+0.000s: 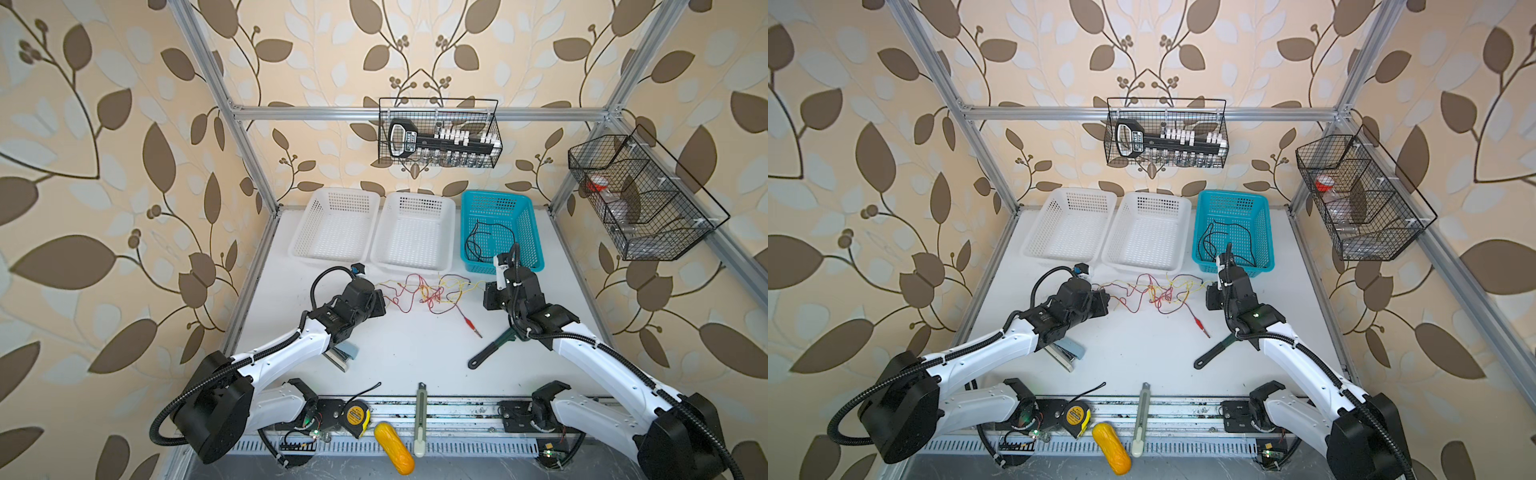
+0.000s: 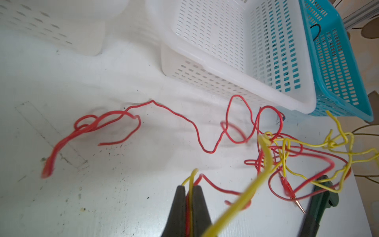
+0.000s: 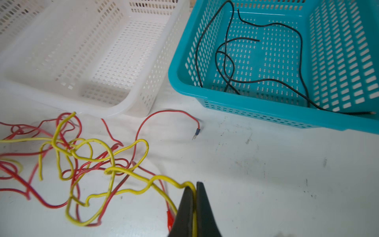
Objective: Untangle the cables
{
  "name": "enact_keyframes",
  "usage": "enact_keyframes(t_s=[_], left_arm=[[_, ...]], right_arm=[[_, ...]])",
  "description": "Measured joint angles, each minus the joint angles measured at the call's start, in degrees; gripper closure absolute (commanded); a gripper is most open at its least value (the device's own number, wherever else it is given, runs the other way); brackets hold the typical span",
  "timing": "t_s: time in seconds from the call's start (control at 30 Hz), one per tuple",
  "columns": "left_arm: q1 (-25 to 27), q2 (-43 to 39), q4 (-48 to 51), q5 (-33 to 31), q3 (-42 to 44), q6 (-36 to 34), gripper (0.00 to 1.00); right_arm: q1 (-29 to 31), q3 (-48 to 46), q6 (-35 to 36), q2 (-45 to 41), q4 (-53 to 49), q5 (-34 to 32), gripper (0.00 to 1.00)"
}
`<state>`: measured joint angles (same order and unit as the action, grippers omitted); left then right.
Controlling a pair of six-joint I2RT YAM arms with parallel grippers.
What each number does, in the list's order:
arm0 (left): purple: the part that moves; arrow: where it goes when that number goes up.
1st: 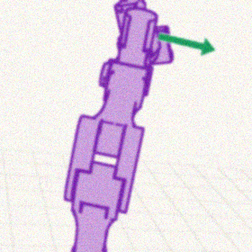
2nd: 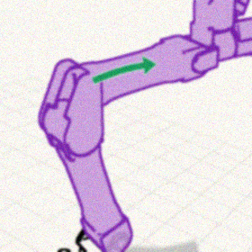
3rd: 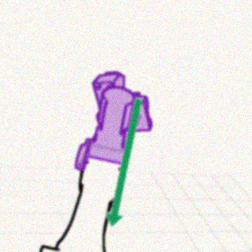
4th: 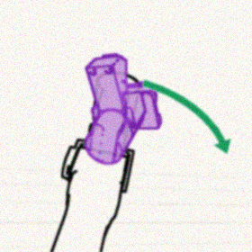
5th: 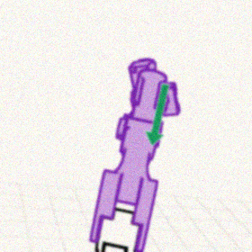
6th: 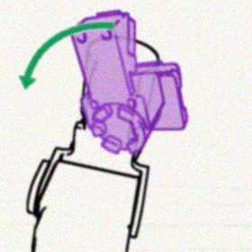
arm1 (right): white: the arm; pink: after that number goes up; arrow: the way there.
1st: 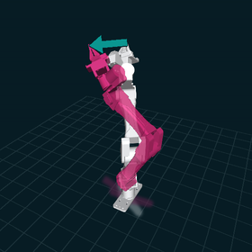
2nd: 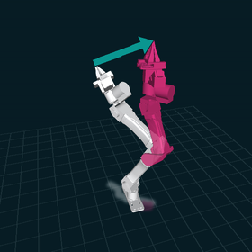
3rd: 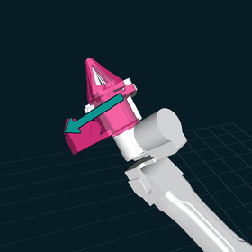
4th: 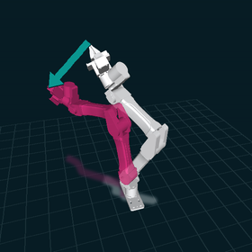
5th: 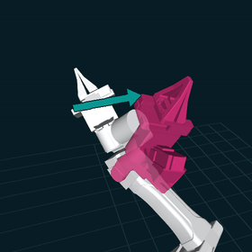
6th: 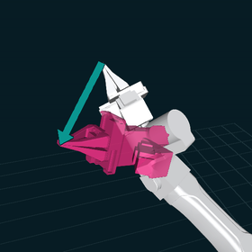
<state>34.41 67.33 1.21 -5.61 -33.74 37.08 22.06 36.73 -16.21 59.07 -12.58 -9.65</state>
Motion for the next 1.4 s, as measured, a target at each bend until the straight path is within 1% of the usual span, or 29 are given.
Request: enact_keyframes(t_s=[0.07, 0.27, 0.37, 0.5, 0.6, 0.7, 0.87, 0.93, 1.17, 1.23, 1.4], left_arm=[[-0.02, 0.0, -0.04, 0.61, 0.0, -0.72, 1.0], [-0.02, 0.0, -0.24, 1.53, 0.0, -1.73, 1.0], [-0.02, -0.07, -0.81, 1.97, 0.26, -2.08, 1.0], [-0.02, -0.98, -0.81, 1.97, 0.52, -2.1, 1.0], [-0.02, -3.04, -0.5, 1.77, 0.52, -2.1, 1.0], [-0.02, -5.79, 0.37, 0.68, 0.52, -2.1, 1.0], [-0.02, -11.5, 2.58, -1.22, 0.52, -2.21, 1.0], [0.0, -13.73, 3.72, -2.16, 0.55, -2.25, 1.0], [-0.26, -19.93, 8.39, -5.99, 0.55, -2.64, 1.0], [-1.14, -21.16, 9.79, -6.95, 0.55, -2.86, 1.0], [-4.2, -23.61, 12.72, -7.06, 0.55, -3.85, 1.0]], right_arm=[[1.01, -0.11, 0.26, 0.0, 0.98, 1.36, 1.0], [7.06, -0.17, 1.97, 0.59, 4.11, 3.67, 1.0], [8.28, -0.17, 2.36, 1.25, 5.25, 3.93, 1.0], [8.48, -0.17, 2.34, 2.64, 5.44, 2.25, 1.0], [8.41, -0.17, 2.12, 3.52, 4.83, -0.85, 1.0], [6.93, -0.17, 1.16, 3.67, 3.96, -3.15, 1.0], [0.42, -1.46, -0.72, 3.34, 3.37, -4.59, 1.0], [-0.74, -2.49, -1.05, 2.95, 3.21, -5.2, 1.0], [-2.84, -3.74, -2.19, 2.21, 2.45, -7.61, 1.0], [-3.26, -3.74, -2.4, 2.21, 2.34, -8.0, 1.0], [-3.67, -3.74, -2.97, 2.73, 1.97, -8.37, 1.0]])
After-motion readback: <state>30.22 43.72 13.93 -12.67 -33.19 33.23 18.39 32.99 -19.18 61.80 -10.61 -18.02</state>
